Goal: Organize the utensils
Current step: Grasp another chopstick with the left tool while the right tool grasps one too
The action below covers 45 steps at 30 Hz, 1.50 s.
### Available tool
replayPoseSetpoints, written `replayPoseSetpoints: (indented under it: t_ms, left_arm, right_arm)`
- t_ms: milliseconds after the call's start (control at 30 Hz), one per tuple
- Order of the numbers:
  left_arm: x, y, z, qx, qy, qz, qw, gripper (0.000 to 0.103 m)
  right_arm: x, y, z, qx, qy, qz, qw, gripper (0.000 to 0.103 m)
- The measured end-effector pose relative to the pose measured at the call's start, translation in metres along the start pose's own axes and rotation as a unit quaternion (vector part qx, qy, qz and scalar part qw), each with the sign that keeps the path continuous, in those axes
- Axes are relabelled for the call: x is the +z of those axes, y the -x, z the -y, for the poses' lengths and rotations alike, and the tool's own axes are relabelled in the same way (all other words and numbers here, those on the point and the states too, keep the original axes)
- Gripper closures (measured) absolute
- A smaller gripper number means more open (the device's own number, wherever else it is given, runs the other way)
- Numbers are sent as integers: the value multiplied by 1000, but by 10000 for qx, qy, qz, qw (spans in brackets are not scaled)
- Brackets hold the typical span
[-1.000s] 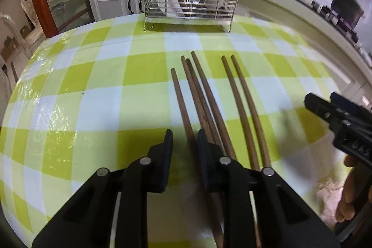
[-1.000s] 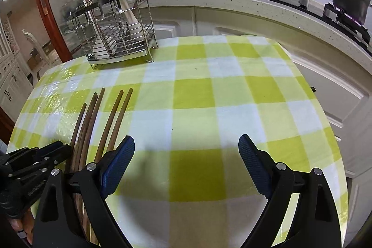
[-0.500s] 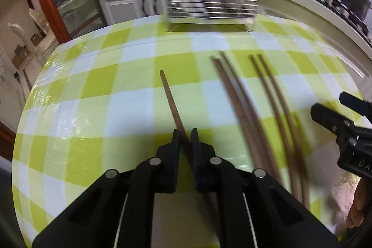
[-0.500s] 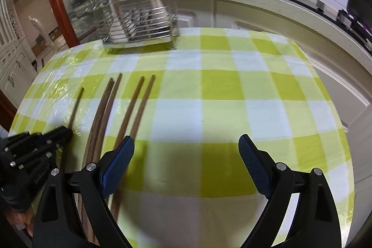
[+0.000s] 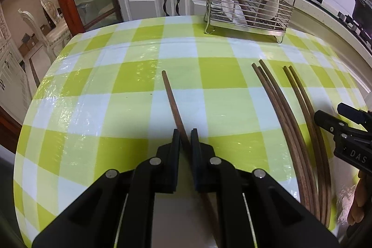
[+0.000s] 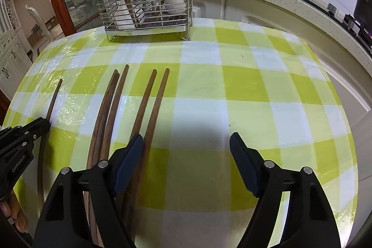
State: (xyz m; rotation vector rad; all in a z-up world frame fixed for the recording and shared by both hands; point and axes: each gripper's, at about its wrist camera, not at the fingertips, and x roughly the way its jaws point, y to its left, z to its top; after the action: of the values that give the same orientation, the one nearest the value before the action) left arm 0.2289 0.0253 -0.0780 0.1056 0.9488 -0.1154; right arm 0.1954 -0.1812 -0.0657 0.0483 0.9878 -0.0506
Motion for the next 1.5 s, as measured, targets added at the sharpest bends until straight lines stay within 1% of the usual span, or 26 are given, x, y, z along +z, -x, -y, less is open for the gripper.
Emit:
replayPoseSetpoints:
  t_ms: [67,100,133,267,367,400,433,533,600,733,900,1067,1333,1500]
  left_arm:
    - [0,0,0,-15,-13,3,10000,93]
    - [0,0,0,-18,-21,4,10000,93]
    - [0,0,-1,-24,-20,3,10000,93]
    - [0,-1,-1,-10,-44,-6,10000,92]
    - [1,-2,0,26,-71,-23,10000,92]
    - [1,-2,1,36,-85,-29,10000,92]
    - [1,-2,2,64,-115,-39,9999,92]
    - [1,-2,4,121,-174,-51,9998,93]
    - [1,-1,5,131,-171,-59,9998,93]
    - [1,-1,5,119,-147,-76,9998,95]
    - [0,0,5,67,-102,-84,9999,96]
    - [2,6,5,19,-51,0,10000,96]
    - [12,32,4,-140,87,389,9991,96]
    - [22,58,4,-291,190,806,9961,96]
  right_arm:
    - [0,-2,-3,8,62,-14,10000,37]
    - [0,-3,-4,-8,83,-42,10000,42]
    - [0,-3,-5,10,76,-37,10000,44]
    - [0,-3,-5,53,89,-28,9999,49]
    - [1,-3,-7,115,126,9,9999,57]
    - [1,-3,-8,139,143,21,9998,63]
    - [0,-2,-10,166,156,40,9997,70]
    - [0,-2,-8,188,112,83,9997,82]
    - [1,-2,-4,223,71,86,9997,88]
    - [1,-1,3,377,-68,87,9992,92]
    - [1,5,13,447,-180,145,9987,93]
    - [5,19,24,457,-280,281,9982,93]
    - [15,51,32,414,-281,623,9968,93]
    - [21,76,35,385,-237,914,9948,93]
